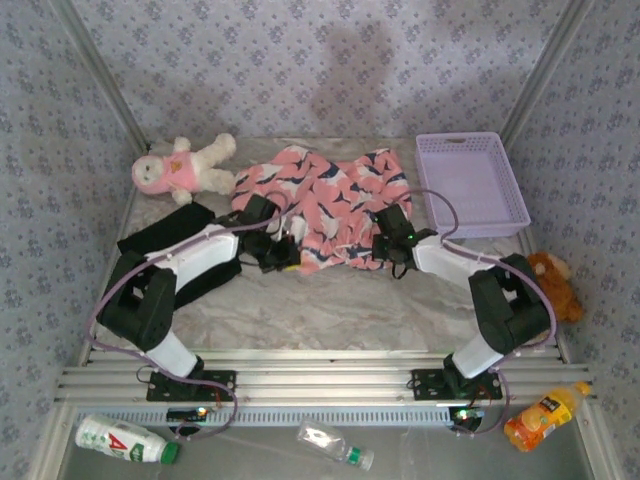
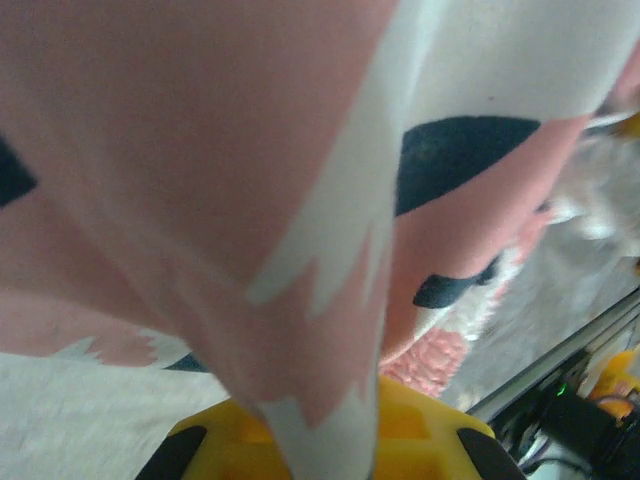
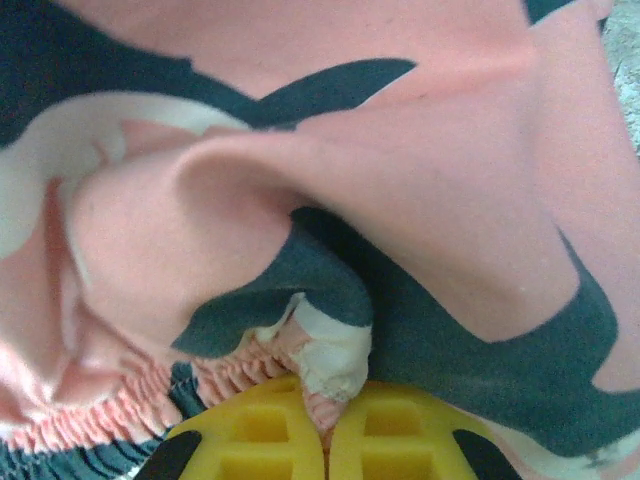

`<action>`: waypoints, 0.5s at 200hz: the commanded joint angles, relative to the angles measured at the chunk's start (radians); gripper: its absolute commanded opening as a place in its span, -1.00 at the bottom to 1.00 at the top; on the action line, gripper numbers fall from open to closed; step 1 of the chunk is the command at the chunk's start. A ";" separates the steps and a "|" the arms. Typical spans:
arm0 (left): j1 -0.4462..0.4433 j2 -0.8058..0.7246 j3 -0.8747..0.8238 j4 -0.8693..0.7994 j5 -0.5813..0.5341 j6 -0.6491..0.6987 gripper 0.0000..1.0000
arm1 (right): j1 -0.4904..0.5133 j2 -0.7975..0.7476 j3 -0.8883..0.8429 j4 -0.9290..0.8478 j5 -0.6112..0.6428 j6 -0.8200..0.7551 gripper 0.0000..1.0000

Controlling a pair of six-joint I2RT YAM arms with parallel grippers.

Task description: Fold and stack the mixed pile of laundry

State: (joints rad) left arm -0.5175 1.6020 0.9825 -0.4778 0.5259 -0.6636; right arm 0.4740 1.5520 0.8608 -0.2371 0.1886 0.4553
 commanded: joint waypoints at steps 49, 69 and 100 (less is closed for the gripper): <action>0.118 -0.020 0.084 -0.072 0.079 0.038 -0.90 | -0.074 -0.236 -0.015 -0.046 -0.143 -0.071 -1.00; 0.154 0.003 0.238 -0.064 0.073 0.041 -0.85 | -0.138 -0.222 0.103 -0.058 -0.240 -0.109 -1.00; 0.168 -0.028 0.306 -0.125 0.080 0.088 -0.85 | -0.132 -0.286 0.210 -0.159 -0.221 -0.145 -1.00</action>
State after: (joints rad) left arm -0.3641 1.6112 1.2713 -0.5198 0.5991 -0.6319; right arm 0.3428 1.3399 1.0023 -0.3241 -0.0341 0.3637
